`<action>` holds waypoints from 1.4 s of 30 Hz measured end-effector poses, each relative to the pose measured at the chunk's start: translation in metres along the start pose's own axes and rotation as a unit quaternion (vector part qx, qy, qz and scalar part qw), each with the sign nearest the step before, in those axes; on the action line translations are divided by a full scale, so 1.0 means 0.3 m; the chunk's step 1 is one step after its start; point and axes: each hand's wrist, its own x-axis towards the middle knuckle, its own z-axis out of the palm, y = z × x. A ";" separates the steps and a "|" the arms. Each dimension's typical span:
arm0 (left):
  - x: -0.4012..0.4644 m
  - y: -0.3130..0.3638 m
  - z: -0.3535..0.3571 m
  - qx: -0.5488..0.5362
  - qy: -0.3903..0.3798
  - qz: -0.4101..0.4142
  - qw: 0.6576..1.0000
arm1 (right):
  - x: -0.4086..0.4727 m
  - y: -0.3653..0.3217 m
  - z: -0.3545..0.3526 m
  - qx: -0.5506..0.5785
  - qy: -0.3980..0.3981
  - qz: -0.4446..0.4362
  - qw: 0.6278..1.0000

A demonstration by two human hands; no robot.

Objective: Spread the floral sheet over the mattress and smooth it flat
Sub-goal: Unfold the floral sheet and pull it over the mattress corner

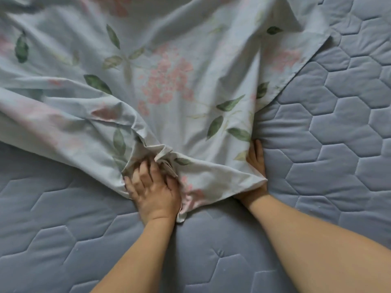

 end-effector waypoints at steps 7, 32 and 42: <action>0.026 0.004 0.035 -0.011 0.046 0.013 0.999 | -0.036 0.014 0.006 -0.021 0.157 -0.024 0.987; -0.685 -0.321 -0.281 -0.270 -0.110 -0.006 0.957 | -0.751 -0.283 -0.249 0.572 -0.082 0.364 0.730; -1.193 -0.334 -1.146 -0.286 -0.230 -0.046 0.929 | -1.381 -0.461 -0.859 0.594 -0.185 0.393 0.677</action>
